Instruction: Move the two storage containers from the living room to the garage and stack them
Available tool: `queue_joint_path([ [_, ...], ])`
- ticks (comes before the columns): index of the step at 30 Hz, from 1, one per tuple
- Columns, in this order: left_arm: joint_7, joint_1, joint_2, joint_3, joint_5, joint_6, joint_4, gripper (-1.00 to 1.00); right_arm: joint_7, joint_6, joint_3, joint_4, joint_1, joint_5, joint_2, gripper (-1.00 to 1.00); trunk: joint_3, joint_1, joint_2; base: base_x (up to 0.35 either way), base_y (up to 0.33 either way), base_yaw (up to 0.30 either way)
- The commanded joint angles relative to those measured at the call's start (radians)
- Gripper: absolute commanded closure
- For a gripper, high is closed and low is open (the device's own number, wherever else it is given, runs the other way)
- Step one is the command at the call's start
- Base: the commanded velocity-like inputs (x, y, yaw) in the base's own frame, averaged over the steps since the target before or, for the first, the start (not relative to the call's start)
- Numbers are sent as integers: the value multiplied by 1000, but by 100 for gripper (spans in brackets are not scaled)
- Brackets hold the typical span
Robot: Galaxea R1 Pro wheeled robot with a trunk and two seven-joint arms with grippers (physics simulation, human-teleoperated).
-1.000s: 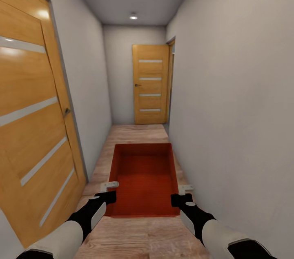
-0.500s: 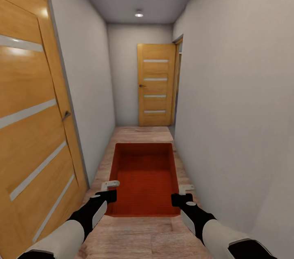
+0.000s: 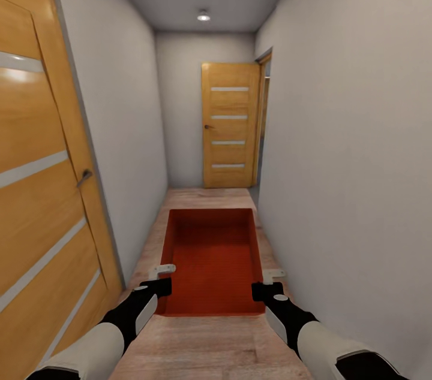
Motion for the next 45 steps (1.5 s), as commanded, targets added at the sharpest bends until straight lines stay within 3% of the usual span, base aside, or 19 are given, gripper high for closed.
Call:
queue_joint_path([
  [1,22,-1,14,55,-15,-5,-6,100,-9,-6,-9,22,-1,-13,-3,100,-1,1,-1,323,0,0],
  [45,22,-1,14,55,-15,-5,-6,100,-10,-8,-9,22,-1,-13,0,100,-1,1,-1,323,0,0],
])
